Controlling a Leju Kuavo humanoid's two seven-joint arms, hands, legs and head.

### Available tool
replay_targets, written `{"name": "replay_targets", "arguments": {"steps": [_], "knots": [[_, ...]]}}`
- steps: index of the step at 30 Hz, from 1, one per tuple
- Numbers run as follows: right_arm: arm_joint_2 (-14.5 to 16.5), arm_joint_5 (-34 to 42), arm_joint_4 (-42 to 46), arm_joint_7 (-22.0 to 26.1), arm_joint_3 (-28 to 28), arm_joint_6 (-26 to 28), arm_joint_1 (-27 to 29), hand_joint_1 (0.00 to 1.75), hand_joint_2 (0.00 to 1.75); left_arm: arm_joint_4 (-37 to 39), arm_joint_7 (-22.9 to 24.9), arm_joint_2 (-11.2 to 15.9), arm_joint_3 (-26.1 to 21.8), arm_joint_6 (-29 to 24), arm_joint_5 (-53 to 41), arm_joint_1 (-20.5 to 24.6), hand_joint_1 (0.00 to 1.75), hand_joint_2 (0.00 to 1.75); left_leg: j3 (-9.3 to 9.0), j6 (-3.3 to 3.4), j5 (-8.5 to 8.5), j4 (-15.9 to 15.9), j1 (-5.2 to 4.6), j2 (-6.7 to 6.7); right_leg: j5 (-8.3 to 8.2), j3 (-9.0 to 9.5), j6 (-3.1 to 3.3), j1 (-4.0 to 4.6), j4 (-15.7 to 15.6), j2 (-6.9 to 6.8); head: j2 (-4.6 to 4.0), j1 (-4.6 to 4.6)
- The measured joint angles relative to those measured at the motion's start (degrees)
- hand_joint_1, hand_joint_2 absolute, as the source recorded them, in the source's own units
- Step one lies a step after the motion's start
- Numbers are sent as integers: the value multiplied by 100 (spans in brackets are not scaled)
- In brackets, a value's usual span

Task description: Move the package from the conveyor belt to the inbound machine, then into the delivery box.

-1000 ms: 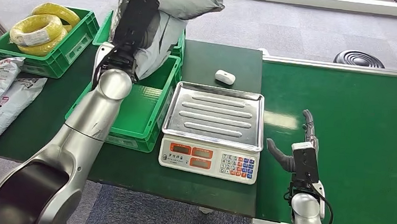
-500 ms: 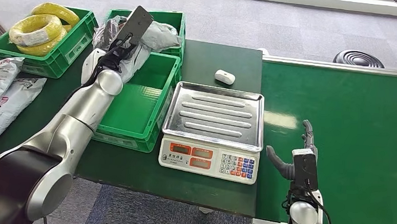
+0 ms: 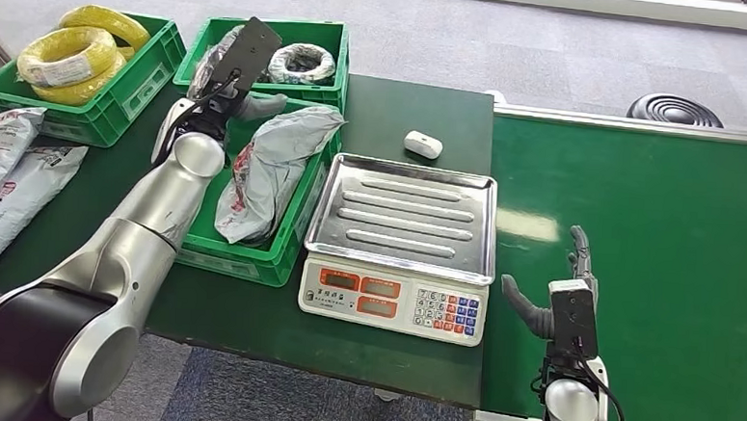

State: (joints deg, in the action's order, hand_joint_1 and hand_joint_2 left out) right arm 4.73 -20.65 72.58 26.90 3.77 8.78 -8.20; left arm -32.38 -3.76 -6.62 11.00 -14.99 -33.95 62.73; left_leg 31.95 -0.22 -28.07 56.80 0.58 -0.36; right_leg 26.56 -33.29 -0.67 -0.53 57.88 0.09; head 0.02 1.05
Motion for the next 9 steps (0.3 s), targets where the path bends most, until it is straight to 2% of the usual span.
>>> {"name": "replay_targets", "arguments": {"steps": [4,9], "knots": [[20,21,0,-28,-1,-22,41,0,175,-774,-608,-14,-63,-971,69,-336,0,175,-1,0,0,0,0,0,0,0,0,0,0,0,0,1],[36,36,1,-58,1,-15,126,0,175,-1870,-1183,-27,-50,-1454,480,-847,0,175,0,0,-1,0,0,0,1,0,0,0,0,0,0,1]]}}
